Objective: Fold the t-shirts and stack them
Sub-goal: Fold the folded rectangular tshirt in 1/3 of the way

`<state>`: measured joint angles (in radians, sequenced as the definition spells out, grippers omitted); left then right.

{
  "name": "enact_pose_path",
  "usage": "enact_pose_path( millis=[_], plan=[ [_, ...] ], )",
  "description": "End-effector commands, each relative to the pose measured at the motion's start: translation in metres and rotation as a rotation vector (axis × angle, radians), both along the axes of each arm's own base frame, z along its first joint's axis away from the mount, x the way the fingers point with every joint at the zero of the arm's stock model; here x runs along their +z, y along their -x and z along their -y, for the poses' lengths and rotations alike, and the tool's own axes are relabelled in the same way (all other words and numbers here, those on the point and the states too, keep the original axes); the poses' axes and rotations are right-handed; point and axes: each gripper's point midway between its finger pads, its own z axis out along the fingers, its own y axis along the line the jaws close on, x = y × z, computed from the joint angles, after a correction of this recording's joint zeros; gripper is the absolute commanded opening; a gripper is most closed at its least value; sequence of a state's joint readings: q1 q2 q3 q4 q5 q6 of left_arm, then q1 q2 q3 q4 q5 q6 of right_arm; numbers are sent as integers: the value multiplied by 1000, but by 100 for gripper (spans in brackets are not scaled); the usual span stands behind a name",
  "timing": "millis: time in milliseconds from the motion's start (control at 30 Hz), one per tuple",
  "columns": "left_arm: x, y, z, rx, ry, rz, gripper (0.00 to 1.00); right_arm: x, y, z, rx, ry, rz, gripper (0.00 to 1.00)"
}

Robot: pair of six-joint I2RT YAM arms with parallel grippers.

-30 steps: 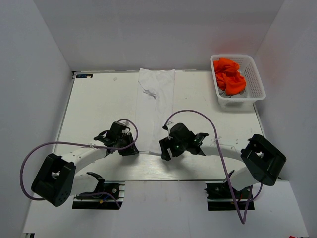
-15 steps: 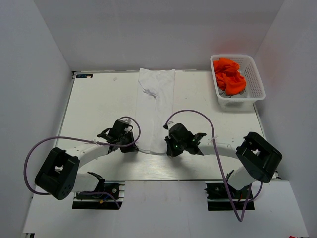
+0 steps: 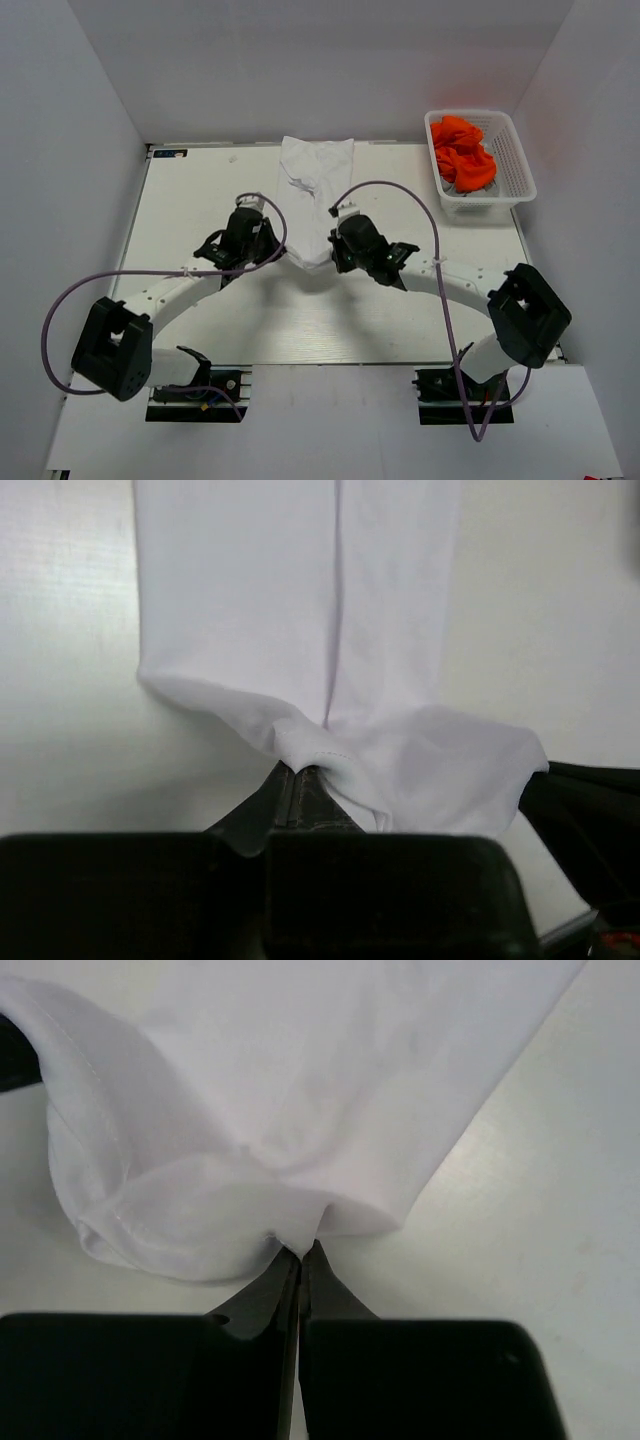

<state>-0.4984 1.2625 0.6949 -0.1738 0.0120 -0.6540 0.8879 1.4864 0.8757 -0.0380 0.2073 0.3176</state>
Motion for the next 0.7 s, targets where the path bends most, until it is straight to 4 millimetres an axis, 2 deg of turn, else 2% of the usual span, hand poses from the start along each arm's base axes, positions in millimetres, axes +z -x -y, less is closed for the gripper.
enact_pose_path(
  millis=[0, 33, 67, 100, 133, 200, 233, 267, 367, 400, 433, 467, 500, 533, 567, 600, 633, 667],
  plan=[
    [41, -54, -4, 108, -24, 139, 0, 37, -55, -6, -74, -4, 153, 0],
    [43, -62, -7, 138, -46, 144, 0, 50, -73, -1, -110, -13, 190, 0],
    [59, -78, -8, 164, -62, 188, 0, 56, -84, -4, -118, -18, 206, 0],
    [51, -87, -8, 182, -87, 176, 0, 54, -92, -4, -120, -2, 212, 0],
    [62, -99, -7, 190, -103, 201, 0, 69, -107, -7, -131, -25, 234, 0],
    [65, -116, -6, 185, -155, 231, 0, 66, -126, 2, -145, 4, 243, 0],
    [51, -125, -3, 179, -190, 210, 0, 61, -130, 1, -136, 15, 236, 0],
    [66, -140, 0, 193, -195, 243, 0, 74, -145, 3, -157, -1, 258, 0],
    [63, -169, 1, 228, -234, 242, 0, 70, -158, 0, -145, -14, 237, 0],
    [62, -174, 4, 228, -234, 242, 0, 73, -170, 3, -157, -25, 240, 0],
    [66, -183, 2, 235, -236, 253, 0, 66, -175, 4, -158, -18, 226, 0],
    [65, -187, 6, 228, -231, 251, 0, 64, -179, 5, -147, -23, 216, 0],
    [53, -193, 3, 233, -244, 233, 0, 67, -187, 3, -146, -32, 219, 0],
    [57, -199, 6, 230, -245, 245, 0, 66, -192, 4, -148, -33, 217, 0],
    [54, -204, 3, 238, -247, 241, 0, 52, -194, 1, -123, -26, 192, 0],
    [52, -207, 4, 238, -248, 240, 0, 60, -201, -3, -119, -41, 207, 0],
    [47, -212, 9, 228, -245, 233, 0, 59, -207, -1, -120, -48, 205, 0],
    [45, -217, 5, 237, -248, 229, 0, 43, -209, 1, -122, -18, 165, 0]
  ],
)
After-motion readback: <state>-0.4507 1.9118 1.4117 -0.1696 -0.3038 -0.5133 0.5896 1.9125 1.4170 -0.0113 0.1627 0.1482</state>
